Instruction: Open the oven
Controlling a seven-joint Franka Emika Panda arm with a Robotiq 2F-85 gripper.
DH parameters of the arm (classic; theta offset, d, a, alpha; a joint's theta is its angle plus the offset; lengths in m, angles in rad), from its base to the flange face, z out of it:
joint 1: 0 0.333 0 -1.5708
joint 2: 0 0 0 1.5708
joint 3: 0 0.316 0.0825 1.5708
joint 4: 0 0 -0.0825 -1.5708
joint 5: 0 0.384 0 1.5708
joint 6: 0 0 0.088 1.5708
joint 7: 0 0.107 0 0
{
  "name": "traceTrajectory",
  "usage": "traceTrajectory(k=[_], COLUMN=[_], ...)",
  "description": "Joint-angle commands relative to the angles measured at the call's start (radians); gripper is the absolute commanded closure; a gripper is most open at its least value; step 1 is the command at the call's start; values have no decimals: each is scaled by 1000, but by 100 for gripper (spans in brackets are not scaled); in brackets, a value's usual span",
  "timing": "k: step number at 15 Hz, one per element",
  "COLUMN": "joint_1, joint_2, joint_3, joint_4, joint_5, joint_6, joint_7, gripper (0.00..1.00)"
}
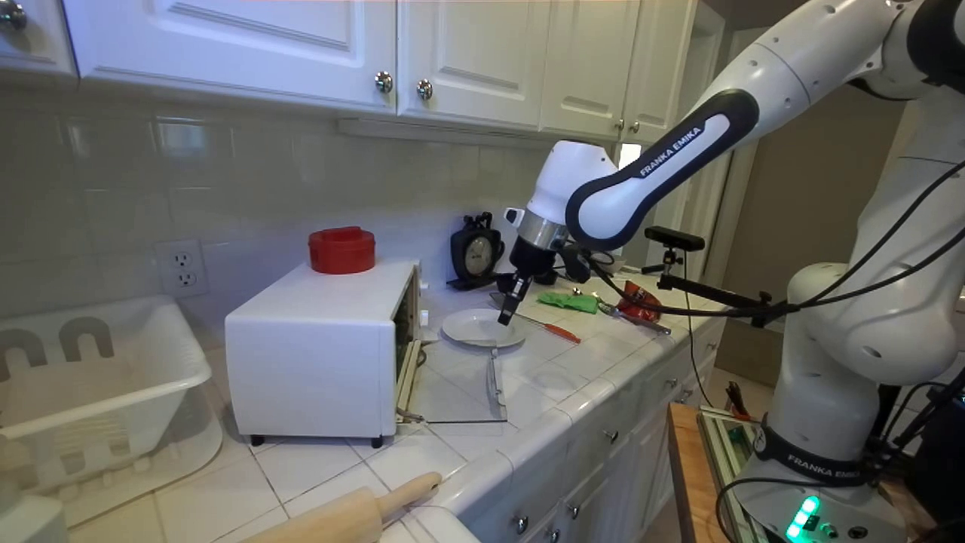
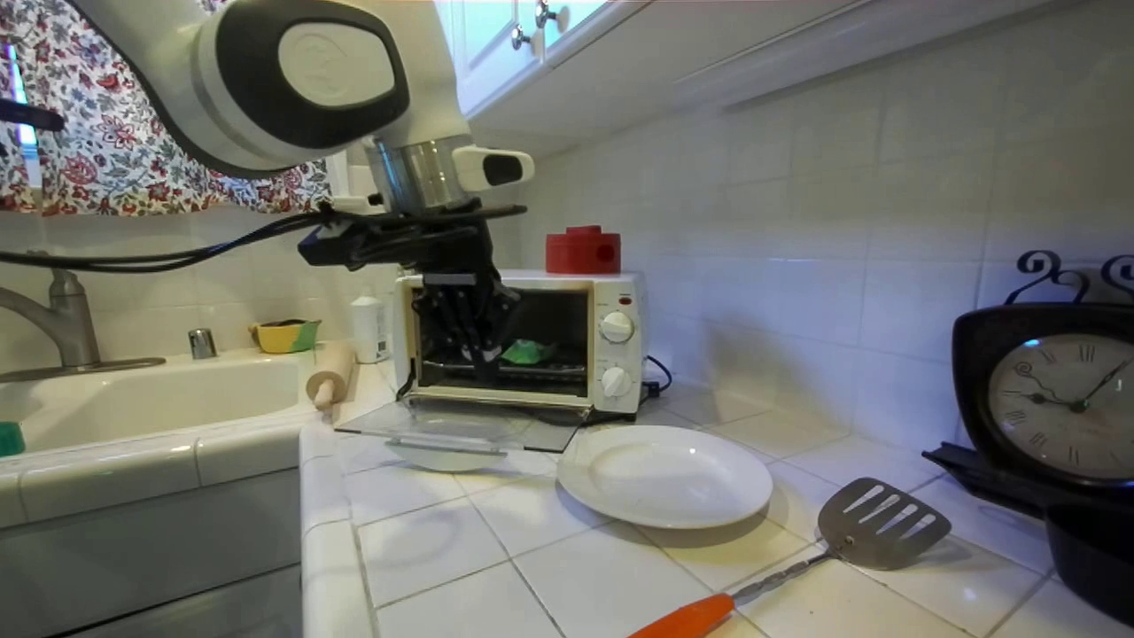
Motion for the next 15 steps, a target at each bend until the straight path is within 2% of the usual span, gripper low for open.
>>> traceTrajectory(k=[1,6,12,13,15], joint_1=[-35,28,18,24,34], joint_2=[-93,-167,-198,-207,-232], joint_3=[51,82,119,119,126], joint_4=[4,70,165,175,186], joint_5=[-109,-60,-72,-59,-43], joint_6=[-117,-326,-559,-593,-631], joint_7=[112,98,239,254,294], gripper=[100,100,100,74,67])
